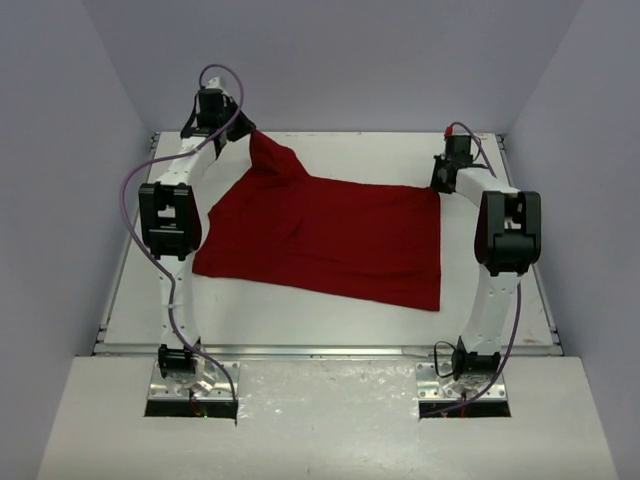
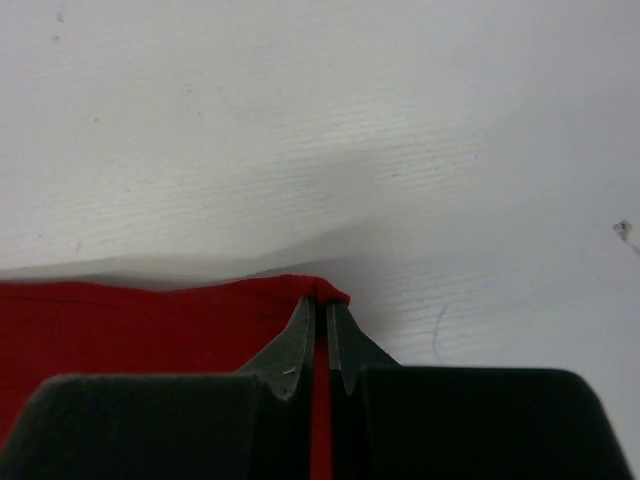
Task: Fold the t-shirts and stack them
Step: Grap the side of the flattened tshirt furthest away from the robot with both arms, then fold the other side of the tshirt into a rectangle
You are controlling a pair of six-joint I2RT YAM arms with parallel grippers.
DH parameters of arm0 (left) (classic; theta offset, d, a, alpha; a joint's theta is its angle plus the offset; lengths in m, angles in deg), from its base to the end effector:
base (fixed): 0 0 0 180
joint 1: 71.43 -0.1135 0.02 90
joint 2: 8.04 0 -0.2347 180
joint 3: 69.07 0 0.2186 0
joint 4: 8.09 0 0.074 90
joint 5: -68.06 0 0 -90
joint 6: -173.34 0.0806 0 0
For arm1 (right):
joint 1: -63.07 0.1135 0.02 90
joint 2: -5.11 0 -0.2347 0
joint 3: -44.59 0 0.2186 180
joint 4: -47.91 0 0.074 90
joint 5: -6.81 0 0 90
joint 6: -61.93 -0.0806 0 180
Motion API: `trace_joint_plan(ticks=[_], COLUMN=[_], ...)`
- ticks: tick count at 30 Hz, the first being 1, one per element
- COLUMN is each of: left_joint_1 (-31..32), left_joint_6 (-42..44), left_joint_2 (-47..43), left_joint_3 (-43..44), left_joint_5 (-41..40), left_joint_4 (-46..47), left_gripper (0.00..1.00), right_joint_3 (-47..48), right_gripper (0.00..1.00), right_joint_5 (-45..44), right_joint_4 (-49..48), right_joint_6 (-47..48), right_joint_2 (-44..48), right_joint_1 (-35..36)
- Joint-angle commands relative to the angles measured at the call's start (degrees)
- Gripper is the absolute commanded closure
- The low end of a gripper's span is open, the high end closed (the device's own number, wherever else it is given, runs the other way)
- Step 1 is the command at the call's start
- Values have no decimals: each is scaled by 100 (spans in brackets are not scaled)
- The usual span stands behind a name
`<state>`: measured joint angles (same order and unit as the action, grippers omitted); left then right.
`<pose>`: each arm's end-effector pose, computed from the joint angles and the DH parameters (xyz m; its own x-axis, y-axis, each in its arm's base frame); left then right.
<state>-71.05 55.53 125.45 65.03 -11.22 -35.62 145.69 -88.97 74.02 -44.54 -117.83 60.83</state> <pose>0.5366 -0.0186 0.2167 -0.4809 -0.4552 -0.7494 -0.0588 0.8695 -0.4905 0.4531 -0.0258 0.1147 -0.6814 0.3089 -0.6635 0.3123 0.9426 0.1182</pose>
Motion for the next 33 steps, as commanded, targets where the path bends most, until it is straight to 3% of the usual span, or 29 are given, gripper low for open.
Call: trace_joint_plan(ticks=[1, 9, 15, 21, 33], left_joint_1=[-12, -12, -12, -12, 32], left_joint_6=[92, 57, -13, -198, -620], left_joint_2=[-605, -1263, -2193, -3362, -5183], left_joint_3=[5, -742, -2057, -3465, -5723], left_joint_5=[202, 360, 220, -429, -1511], left_joint_4=[517, 913, 1063, 1449, 1309], left_gripper=[100, 100, 100, 100, 100], right_joint_3=[-184, -1403, -2573, -3505, -4605], right_gripper=[99, 99, 99, 99, 96], right_joint_5=[-336, -108, 121, 191, 270], right_joint_4=[-586, -701, -903, -982, -727], right_joint_6=[12, -401, -577, -761, -787], right_joint_2=[709, 1569, 2510, 3309, 4444], right_joint_1=[83, 101, 101, 101, 110])
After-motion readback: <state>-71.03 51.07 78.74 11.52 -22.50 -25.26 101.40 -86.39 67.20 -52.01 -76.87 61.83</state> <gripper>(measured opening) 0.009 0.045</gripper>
